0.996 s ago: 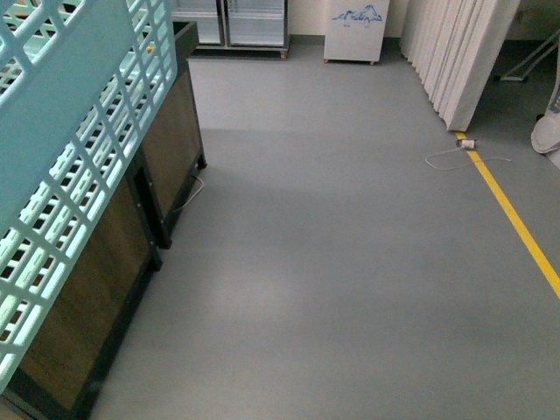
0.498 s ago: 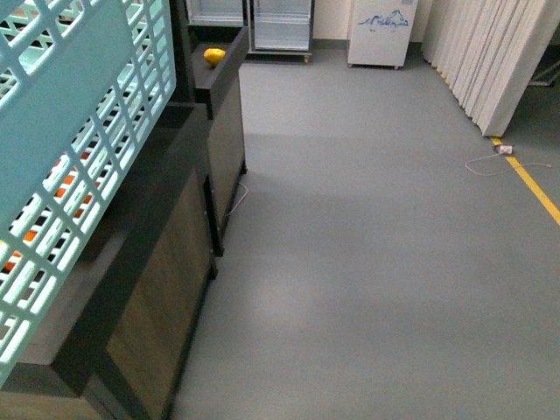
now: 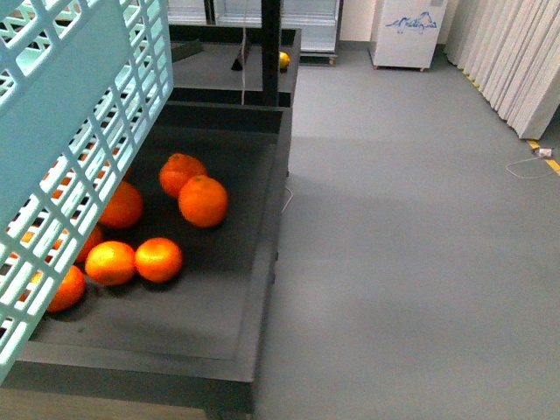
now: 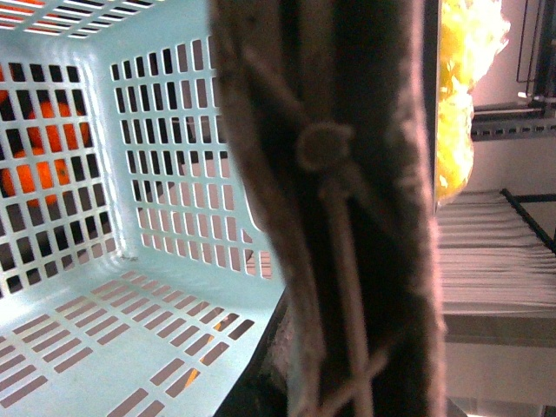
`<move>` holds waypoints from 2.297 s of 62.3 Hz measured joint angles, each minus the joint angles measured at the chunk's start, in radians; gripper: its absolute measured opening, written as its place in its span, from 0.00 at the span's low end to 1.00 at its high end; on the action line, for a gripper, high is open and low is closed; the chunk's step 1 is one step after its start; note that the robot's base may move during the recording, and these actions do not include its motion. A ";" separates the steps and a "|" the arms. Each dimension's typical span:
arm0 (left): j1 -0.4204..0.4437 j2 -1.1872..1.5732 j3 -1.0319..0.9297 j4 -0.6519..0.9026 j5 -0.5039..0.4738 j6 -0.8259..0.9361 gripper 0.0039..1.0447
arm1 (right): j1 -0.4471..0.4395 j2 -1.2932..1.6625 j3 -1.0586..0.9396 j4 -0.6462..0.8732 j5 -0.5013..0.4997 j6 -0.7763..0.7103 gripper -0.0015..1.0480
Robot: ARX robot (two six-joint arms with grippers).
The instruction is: Pick lemon and mango into basket
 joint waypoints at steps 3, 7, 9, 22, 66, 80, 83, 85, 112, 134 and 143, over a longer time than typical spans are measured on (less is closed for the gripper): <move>0.000 0.000 0.000 0.000 0.000 0.000 0.04 | 0.000 0.000 0.000 0.000 0.000 0.000 0.92; 0.000 0.000 0.000 0.000 0.000 0.001 0.04 | 0.000 0.000 0.000 0.000 -0.001 0.000 0.92; 0.000 0.000 0.000 0.000 -0.002 0.000 0.04 | 0.000 0.000 0.000 0.000 -0.001 0.000 0.92; 0.003 0.000 0.000 0.000 -0.005 0.003 0.04 | 0.000 0.000 0.000 0.000 -0.003 0.000 0.92; 0.003 0.003 0.000 0.000 0.003 0.000 0.04 | 0.000 0.001 0.000 0.000 0.000 0.000 0.92; 0.003 0.002 0.000 0.000 -0.001 0.002 0.04 | 0.000 0.000 0.000 0.001 0.000 0.000 0.92; 0.003 0.002 0.000 0.000 0.000 0.002 0.04 | 0.000 0.000 0.000 0.000 0.002 0.000 0.92; 0.003 0.003 0.000 0.000 0.000 0.001 0.04 | 0.000 0.001 0.000 0.000 -0.001 0.000 0.92; 0.003 0.002 0.000 0.000 0.000 0.000 0.04 | 0.000 0.000 0.000 0.000 -0.001 0.000 0.92; 0.003 0.002 0.000 0.000 -0.004 0.004 0.04 | 0.000 0.001 0.000 -0.001 0.002 0.000 0.92; 0.003 0.002 0.000 0.000 0.000 0.002 0.04 | 0.000 0.000 0.000 0.000 0.000 0.000 0.92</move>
